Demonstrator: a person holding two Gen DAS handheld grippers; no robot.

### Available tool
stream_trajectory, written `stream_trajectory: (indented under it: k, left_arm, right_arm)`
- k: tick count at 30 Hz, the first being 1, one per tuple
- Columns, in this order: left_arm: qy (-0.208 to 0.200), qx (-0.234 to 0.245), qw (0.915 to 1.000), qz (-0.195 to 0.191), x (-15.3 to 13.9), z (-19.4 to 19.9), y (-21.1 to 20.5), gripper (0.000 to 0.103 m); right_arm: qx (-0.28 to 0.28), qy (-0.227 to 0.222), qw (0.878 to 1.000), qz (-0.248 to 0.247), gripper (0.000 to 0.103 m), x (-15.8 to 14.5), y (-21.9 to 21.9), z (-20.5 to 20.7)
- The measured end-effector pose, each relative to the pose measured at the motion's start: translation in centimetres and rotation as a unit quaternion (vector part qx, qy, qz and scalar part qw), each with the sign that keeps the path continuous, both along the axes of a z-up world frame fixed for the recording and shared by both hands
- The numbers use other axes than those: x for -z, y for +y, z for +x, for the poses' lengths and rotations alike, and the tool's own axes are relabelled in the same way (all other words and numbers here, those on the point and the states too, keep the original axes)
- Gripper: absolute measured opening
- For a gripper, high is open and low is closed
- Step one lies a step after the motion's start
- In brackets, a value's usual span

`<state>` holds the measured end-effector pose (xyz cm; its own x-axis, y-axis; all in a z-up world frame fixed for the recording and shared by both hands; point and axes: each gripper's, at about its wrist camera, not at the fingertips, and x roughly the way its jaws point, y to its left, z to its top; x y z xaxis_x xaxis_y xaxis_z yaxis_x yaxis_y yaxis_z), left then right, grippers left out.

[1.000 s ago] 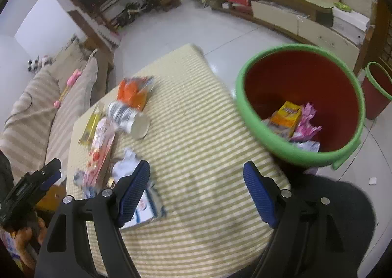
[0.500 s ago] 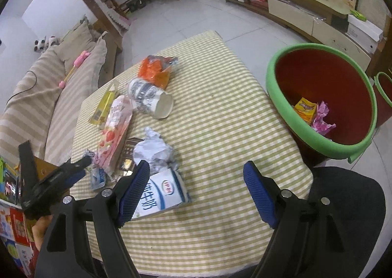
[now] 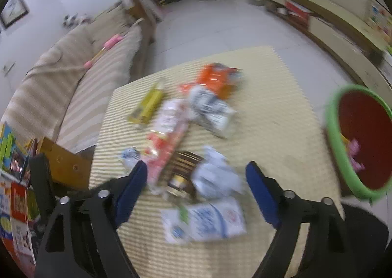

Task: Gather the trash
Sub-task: 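Grasp blue-white snack bag with left tool while right tool grasps pink Pocky wrapper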

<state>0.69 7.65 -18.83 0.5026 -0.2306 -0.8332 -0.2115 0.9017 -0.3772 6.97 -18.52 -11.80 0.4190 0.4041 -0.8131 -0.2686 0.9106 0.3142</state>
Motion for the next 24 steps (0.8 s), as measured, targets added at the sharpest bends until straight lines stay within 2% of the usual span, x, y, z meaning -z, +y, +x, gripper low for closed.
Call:
stream_trajectory:
  k: [4, 9, 12, 15, 16, 17, 20, 24]
  left_arm:
    - [0.003, -0.01, 0.9999, -0.011, -0.1, -0.8, 1.0, 0.0]
    - [-0.008, -0.01, 0.9999, -0.01, -0.9, -1.1, 1.1, 0.0]
    - [-0.012, -0.01, 0.9998, -0.01, -1.3, -1.3, 1.2, 0.001]
    - [-0.01, -0.012, 0.9998, -0.013, -1.2, -1.3, 1.1, 0.014]
    - [-0.009, -0.013, 0.9998, -0.014, -1.1, -1.3, 1.1, 0.02]
    - [-0.009, -0.012, 0.9998, -0.015, -1.1, -1.1, 1.0, 0.026]
    - [-0.011, -0.011, 0.9998, -0.013, -1.2, -1.0, 0.9, 0.034]
    - [-0.01, -0.011, 0.9999, -0.009, -1.0, -0.3, 0.8, 0.037]
  right_arm:
    - [-0.024, 0.034, 0.999, 0.004, 0.083, 2.4, 4.4, 3.4]
    - [-0.009, 0.082, 0.996, -0.033, 0.084, 6.5, 8.1, 6.8]
    - [0.0, 0.097, 0.994, -0.051, 0.088, 8.1, 9.1, 7.8]
    - [-0.012, 0.107, 0.992, -0.068, 0.088, 9.3, 10.1, 8.4]
    - [-0.026, 0.107, 0.991, -0.075, 0.083, 9.7, 10.6, 8.4]
    - [-0.037, 0.109, 0.991, -0.075, 0.063, 10.0, 10.9, 8.4]
    - [-0.046, 0.104, 0.992, -0.052, 0.061, 9.4, 10.6, 8.2]
    - [-0.061, 0.069, 0.995, -0.022, 0.057, 6.2, 9.2, 6.6]
